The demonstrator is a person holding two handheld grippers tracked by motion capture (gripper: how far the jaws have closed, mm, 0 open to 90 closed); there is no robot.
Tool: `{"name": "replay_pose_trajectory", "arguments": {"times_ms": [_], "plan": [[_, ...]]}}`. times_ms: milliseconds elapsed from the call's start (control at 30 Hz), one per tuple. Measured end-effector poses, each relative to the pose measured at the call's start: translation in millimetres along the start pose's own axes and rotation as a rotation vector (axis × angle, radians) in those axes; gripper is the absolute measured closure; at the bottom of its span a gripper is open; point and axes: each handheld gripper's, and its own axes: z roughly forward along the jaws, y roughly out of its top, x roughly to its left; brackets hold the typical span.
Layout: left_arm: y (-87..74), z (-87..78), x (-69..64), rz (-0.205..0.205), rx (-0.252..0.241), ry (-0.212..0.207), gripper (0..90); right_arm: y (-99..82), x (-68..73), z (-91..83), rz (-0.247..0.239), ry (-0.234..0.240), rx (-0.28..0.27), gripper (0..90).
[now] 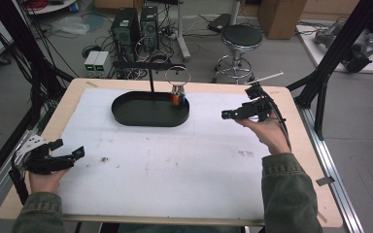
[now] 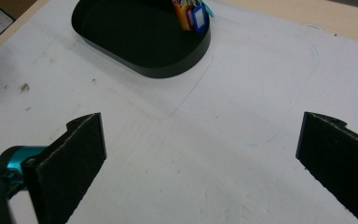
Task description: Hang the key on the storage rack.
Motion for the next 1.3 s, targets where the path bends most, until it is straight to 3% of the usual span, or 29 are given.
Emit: {"name": "replay_pose_trajectory", "arguments": {"times_ms": [300, 467, 1067, 1300], "plan": [[0.0, -0.2, 0.1, 0.000, -0.005, -0.001, 1.7, -22.7, -4.0, 6.3, 0.007, -0.004, 0.011, 0.5], [0.1, -0.3, 0.5, -0.002, -0.006, -0.001, 1.7, -35.2, -4.3, 8.0, 0.006, -0.009, -0.010, 0.5], [0.1, -0.5, 0.4, -0.003, -0.004, 0.000, 1.7, -84.5, -8.7, 16.9, 0.050, -0.015, -0.005, 0.5], [0.1, -0.7, 0.4, -0.002, -0.004, 0.001, 1.7, -106.4, -8.4, 19.7, 0.030, -0.083, -0.009, 0.5]]}}
